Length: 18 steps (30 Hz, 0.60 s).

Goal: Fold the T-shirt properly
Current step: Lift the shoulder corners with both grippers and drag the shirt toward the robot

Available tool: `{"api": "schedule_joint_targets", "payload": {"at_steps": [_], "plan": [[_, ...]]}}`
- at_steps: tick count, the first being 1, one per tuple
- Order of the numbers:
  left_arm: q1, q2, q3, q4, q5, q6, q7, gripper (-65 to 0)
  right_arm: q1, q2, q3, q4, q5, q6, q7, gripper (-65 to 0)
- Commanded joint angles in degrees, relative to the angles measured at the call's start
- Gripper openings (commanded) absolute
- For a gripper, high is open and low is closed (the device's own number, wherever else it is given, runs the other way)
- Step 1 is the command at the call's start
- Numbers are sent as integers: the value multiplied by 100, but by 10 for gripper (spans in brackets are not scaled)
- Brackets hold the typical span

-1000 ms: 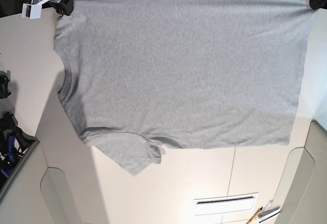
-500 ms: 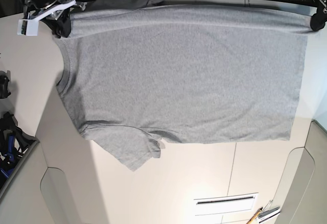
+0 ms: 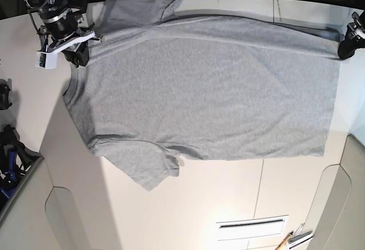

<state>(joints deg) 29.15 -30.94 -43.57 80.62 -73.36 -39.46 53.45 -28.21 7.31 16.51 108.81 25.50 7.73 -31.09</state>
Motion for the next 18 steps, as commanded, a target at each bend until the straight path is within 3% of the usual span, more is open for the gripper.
{"api": "schedule_joint_targets", "payload": {"at_steps": [1, 6, 18], "plan": [[20, -166, -68, 74, -90, -54, -208, -650, 59, 44, 17, 94, -2, 15, 216, -650], [22, -175, -68, 74, -44, -54, -442, -650, 358, 46, 17, 94, -387, -26, 393, -650], [20, -177, -57, 74, 201, -54, -490, -650, 485, 44, 17, 76, -435, -22, 391, -650]]}}
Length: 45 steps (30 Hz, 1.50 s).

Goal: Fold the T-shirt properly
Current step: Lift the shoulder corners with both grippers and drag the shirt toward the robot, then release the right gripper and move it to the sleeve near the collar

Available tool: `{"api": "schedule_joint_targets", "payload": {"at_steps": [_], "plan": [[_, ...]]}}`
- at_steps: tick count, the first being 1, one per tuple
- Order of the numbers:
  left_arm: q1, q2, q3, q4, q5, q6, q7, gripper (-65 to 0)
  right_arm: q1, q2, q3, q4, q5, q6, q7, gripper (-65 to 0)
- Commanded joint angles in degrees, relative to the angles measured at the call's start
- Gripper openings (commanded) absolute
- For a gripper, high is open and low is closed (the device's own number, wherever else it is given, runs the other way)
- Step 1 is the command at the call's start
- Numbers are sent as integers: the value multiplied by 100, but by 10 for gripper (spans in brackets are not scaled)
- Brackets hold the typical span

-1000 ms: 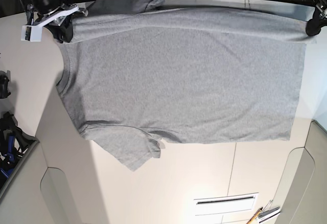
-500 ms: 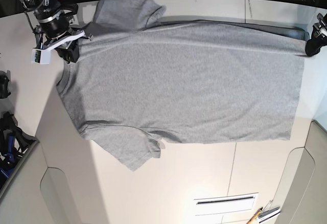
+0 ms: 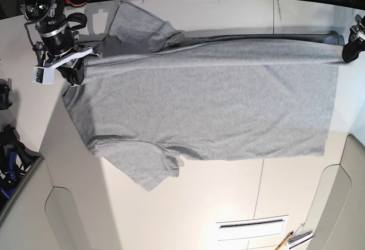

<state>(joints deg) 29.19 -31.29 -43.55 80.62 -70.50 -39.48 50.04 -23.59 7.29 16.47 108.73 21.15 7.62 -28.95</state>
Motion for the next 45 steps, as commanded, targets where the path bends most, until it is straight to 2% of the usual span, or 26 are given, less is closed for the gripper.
{"api": "schedule_joint_targets", "payload": {"at_steps": [1, 9, 10, 12, 13, 14, 22, 25, 28, 31, 41, 45], "plan": [[13, -140, -61, 74, -35, -52, -186, -650, 24, 46, 22, 85, -22, -11, 177, -650], [17, -140, -61, 74, 52, -52, -227, -650, 26, 46, 22, 85, -90, -4, 219, -650], [17, -140, -61, 74, 52, -52, -227, -631, 26, 46, 22, 85, -107, -4, 219, -611], [17, -140, -61, 74, 55, -52, -227, -468, 26, 48, 22, 85, -127, 4, 221, -477], [17, -140, -61, 74, 55, -52, -227, -409, 26, 48, 22, 85, -129, 26, 223, -433], [17, -140, -61, 74, 55, -52, -227, -383, 26, 48, 22, 85, -127, 37, 221, -411], [20, -140, -61, 74, 125, -52, -232, -379, 72, 48, 42, 234, -271, 28, 90, -408], [20, -140, -61, 74, 168, -52, -229, -379, 70, 48, 98, 522, -472, 24, -356, -408], [20, -138, -61, 74, 175, -52, -229, -379, -9, 46, 192, 863, -485, 28, -929, -408], [20, -140, -61, 74, 168, -52, -245, -379, -238, 46, 195, 1158, -485, 26, -1268, -408], [20, -138, -61, 74, 153, -52, -245, -379, -1217, 46, 195, 1419, -481, 22, -1327, -408], [20, -138, -61, 74, 153, -52, -245, -379, -1491, 13, 195, 1412, -302, 13, -1329, -408]]}}
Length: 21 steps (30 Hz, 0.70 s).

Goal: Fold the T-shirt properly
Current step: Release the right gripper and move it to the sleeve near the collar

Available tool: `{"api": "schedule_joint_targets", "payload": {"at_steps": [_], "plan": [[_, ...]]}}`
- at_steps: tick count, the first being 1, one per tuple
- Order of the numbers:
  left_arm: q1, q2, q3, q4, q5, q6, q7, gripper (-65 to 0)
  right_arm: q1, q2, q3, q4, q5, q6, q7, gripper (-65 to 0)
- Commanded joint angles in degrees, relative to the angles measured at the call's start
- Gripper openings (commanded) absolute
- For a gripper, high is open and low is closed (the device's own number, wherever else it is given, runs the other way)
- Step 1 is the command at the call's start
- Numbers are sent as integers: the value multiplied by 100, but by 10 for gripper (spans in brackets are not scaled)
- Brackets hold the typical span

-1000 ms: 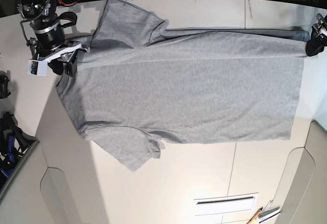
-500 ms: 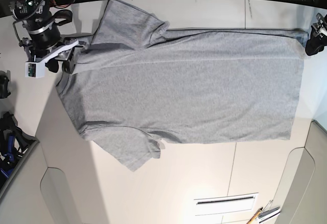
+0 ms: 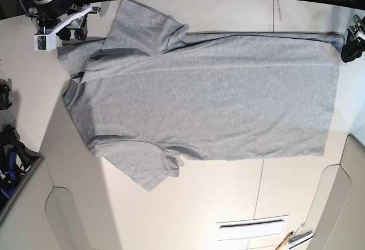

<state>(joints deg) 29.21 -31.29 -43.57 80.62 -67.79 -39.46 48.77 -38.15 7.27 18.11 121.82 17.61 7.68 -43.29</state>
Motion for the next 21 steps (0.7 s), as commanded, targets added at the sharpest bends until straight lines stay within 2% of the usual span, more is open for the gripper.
{"api": "schedule_joint_targets", "payload": {"at_steps": [1, 6, 10, 13, 21], "plan": [[17, -138, -59, 74, -120, -54, -118, -379, -90, 15, 31, 87, 131, 7, 105, -408], [17, -140, -59, 74, -120, -54, -118, -379, -225, -68, 31, -177, 498, 55, 98, -408], [17, -138, -59, 74, -122, -54, -118, -379, -219, -278, 24, -702, 1213, 483, 37, -408], [17, -138, -59, 74, -122, -54, -118, -379, -219, -350, 2, -1058, 1578, 686, 37, -408], [17, -140, -59, 74, -162, -54, -118, -379, -181, -348, -337, -1237, 1882, 909, -4, -408]]}}
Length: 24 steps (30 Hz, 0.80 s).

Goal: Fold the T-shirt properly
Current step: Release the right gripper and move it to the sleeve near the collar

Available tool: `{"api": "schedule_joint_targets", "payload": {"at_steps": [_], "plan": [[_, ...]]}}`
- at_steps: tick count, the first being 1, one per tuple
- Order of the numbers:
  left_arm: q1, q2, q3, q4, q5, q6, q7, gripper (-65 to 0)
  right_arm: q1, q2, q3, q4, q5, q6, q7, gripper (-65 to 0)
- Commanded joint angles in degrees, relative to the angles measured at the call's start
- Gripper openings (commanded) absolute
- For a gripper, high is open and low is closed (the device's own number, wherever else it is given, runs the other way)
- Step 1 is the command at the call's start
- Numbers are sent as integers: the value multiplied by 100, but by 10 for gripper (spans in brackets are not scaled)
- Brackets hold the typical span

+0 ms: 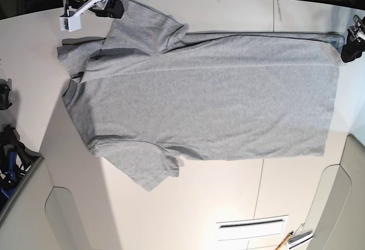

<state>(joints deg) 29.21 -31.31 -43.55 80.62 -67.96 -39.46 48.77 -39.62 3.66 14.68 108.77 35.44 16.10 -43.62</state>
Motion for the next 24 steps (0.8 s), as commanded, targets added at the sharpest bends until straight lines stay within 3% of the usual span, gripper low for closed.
{"api": "schedule_joint_targets", "payload": {"at_steps": [1, 6, 12, 24], "plan": [[17, -138, -61, 74, -144, -54, -118, -379, -17, 11, -68, 68, 92, 68, 28, -408], [17, -136, -61, 74, -142, -54, -116, -379, -7, 9, -435, 68, 17, 66, 31, -433], [17, -136, -61, 74, -142, -54, -111, -379, 26, 9, -531, 70, -68, 66, 31, -650], [17, -138, -61, 74, -142, -54, -114, -380, 918, 11, -693, 83, 208, 236, 24, -650]]}}
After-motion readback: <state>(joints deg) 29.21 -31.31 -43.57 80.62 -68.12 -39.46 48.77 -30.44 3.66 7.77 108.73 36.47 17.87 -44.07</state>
